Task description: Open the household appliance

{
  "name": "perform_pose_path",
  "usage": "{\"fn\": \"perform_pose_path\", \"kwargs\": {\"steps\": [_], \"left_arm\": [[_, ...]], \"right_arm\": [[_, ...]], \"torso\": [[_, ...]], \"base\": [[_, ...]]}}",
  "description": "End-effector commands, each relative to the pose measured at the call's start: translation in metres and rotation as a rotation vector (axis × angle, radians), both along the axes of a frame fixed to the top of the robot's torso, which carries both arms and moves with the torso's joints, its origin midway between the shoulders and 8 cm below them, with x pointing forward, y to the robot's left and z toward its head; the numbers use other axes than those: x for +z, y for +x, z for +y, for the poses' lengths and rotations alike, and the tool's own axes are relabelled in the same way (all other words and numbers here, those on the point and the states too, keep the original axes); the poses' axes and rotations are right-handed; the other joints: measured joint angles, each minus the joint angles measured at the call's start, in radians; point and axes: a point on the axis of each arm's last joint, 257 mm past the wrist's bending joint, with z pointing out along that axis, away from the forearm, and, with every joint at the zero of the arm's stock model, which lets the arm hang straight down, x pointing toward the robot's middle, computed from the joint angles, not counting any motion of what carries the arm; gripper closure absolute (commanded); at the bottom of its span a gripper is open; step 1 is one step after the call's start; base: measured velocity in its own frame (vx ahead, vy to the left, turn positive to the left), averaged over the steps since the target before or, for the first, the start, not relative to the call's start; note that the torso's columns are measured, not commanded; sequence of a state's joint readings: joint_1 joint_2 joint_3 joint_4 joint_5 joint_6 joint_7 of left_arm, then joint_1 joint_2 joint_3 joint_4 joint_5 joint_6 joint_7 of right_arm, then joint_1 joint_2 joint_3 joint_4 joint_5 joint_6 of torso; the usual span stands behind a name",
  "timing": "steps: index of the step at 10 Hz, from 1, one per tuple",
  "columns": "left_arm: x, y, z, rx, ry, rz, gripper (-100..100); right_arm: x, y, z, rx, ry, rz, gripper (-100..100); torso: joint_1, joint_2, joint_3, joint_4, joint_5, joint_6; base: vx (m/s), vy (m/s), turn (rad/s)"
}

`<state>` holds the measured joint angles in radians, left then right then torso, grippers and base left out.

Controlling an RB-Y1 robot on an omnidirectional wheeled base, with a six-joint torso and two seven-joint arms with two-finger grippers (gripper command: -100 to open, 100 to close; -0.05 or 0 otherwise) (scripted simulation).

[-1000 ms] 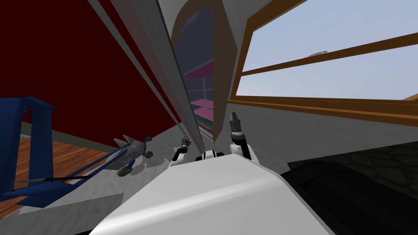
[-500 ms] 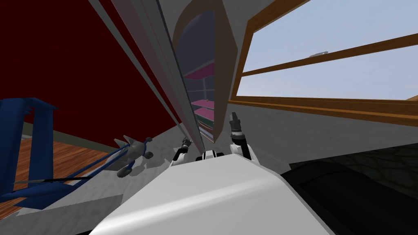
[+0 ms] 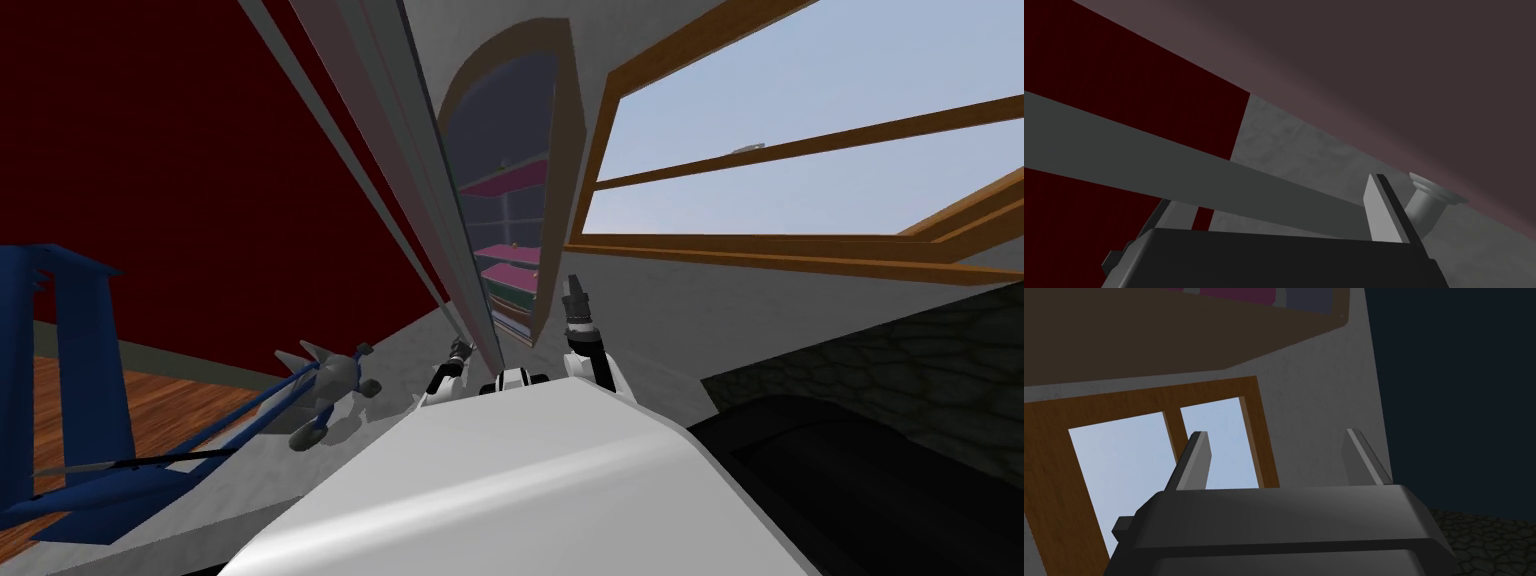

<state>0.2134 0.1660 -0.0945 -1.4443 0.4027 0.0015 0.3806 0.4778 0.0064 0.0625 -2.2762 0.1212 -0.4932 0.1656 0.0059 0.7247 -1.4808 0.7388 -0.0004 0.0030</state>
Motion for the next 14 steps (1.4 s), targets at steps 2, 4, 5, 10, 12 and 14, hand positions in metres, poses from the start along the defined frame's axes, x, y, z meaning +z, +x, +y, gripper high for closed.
{"fn": "perform_pose_path", "kwargs": {"steps": [2,4,5,10,12,14], "left_arm": [[0.012,0.004,-0.016,-0.054,0.010,-0.021,100],[0.012,0.003,-0.026,-0.084,0.010,-0.021,100],[0.011,0.002,-0.022,-0.073,0.007,-0.017,100],[0.015,-0.005,-0.050,-0.150,0.010,-0.028,100],[0.015,-0.006,-0.055,-0.166,0.010,-0.029,100],[0.016,-0.010,-0.066,-0.196,0.010,-0.031,100]], "right_arm": [[0.000,0.000,0.000,0.000,0.000,0.000,0],[0.000,0.000,0.000,0.000,0.000,0.000,0],[0.000,0.000,0.000,0.000,0.000,0.000,0],[0.000,0.000,0.000,0.000,0.000,0.000,0],[0.000,0.000,0.000,0.000,0.000,0.000,0],[0.000,0.000,0.000,0.000,0.000,0.000,0]], "torso": [[-0.007,0.004,0.001,0.000,0.000,0.001],[-0.012,0.013,0.004,0.000,-0.002,-0.002],[-0.010,0.015,0.005,0.001,-0.002,-0.003],[-0.004,0.009,0.003,0.002,-0.002,0.000],[-0.012,0.007,0.003,0.002,-0.002,0.000],[-0.012,0.007,0.004,0.002,-0.002,0.001]], "base": [[-0.097,0.337,-0.166],[-0.052,0.300,-0.128],[-0.018,0.151,-0.038],[0.001,0.298,-0.140],[0.022,0.282,-0.080],[0.012,0.260,-0.102]]}}
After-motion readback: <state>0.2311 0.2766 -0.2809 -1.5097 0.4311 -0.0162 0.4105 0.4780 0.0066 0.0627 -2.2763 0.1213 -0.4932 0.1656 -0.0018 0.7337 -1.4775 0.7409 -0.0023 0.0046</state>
